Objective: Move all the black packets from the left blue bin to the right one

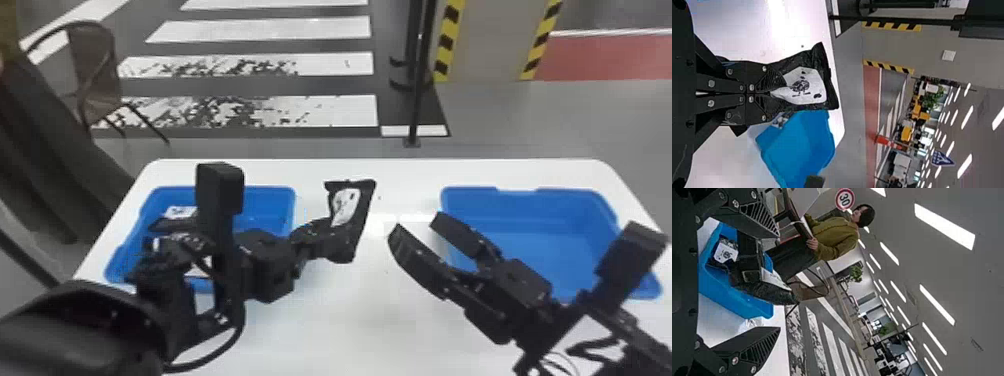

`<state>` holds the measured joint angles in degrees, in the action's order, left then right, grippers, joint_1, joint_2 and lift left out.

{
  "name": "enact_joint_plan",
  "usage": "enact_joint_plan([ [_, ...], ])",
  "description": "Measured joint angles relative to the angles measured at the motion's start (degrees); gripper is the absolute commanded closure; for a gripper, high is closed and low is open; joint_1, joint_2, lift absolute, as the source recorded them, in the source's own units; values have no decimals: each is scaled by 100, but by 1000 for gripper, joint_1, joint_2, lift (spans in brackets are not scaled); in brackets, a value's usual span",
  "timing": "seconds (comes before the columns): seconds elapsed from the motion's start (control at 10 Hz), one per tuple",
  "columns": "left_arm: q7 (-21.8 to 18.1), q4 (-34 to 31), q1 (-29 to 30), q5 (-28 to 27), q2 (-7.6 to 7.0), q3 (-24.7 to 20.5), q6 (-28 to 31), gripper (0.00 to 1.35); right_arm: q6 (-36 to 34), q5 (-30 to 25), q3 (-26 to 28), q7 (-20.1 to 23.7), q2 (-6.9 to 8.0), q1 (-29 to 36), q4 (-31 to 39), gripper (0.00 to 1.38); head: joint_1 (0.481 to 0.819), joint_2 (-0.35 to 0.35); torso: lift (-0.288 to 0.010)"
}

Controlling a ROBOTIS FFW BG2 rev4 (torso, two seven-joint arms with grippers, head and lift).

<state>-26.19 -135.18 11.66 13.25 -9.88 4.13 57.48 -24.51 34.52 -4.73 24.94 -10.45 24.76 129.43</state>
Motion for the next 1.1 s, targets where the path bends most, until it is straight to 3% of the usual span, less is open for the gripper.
enact_joint_plan([
  [0.4, 0, -36, -76, 449, -60, 559, -108, 1208, -97, 13, -151, 20, 38, -618, -550, 199, 695, -34, -140],
  [0.5, -1, -43, -92, 524, -70, 625, -109, 1208, -91, 0, -154, 20, 44, -736, -677, 272, 695, -47, -140],
  [0.6, -1, -45, -103, 566, -75, 664, -106, 1208, -83, -1, -156, 20, 50, -826, -756, 766, 695, -52, -140],
  [0.7, 0, -45, -111, 585, -76, 680, -97, 1208, -80, 10, -166, 27, 57, -885, -804, 1096, 695, -55, -140],
  [0.8, 0, -46, -112, 592, -76, 679, -95, 1208, -75, 12, -175, 28, 75, -903, -823, 1303, 695, -55, -140],
  [1.0, 0, -46, -112, 610, -76, 667, -98, 1207, 64, -7, -185, 22, 102, -865, -829, 1277, 695, -56, -140],
  [1.1, 9, -46, -111, 639, -76, 653, -97, 1036, 96, 3, -190, 29, 110, -843, -819, 1277, 695, -55, -140],
])
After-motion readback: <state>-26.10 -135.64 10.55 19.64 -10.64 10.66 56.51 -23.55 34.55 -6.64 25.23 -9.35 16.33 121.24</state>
